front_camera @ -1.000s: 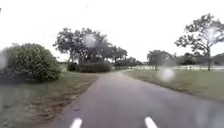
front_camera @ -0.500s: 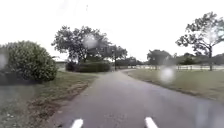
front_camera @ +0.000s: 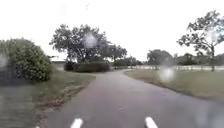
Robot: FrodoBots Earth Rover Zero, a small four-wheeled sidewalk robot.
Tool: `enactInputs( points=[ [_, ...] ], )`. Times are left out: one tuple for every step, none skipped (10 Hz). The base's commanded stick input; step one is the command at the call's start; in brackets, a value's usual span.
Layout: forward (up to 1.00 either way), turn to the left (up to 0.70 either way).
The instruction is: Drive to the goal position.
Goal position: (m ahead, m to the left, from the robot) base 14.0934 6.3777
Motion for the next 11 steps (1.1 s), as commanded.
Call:
enactInputs(
  points=[
    [0.85, 0.00],
    [0.85, 0.00],
    [0.85, 0.00],
    [0.85, 0.00],
    [0.85, 0.00],
    [0.85, 0.00],
    [0.85, 0.00],
    [0.85, 0.00],
    [0.85, 0.00],
    [0.85, 0.00],
    [0.85, 0.00]
  ],
)
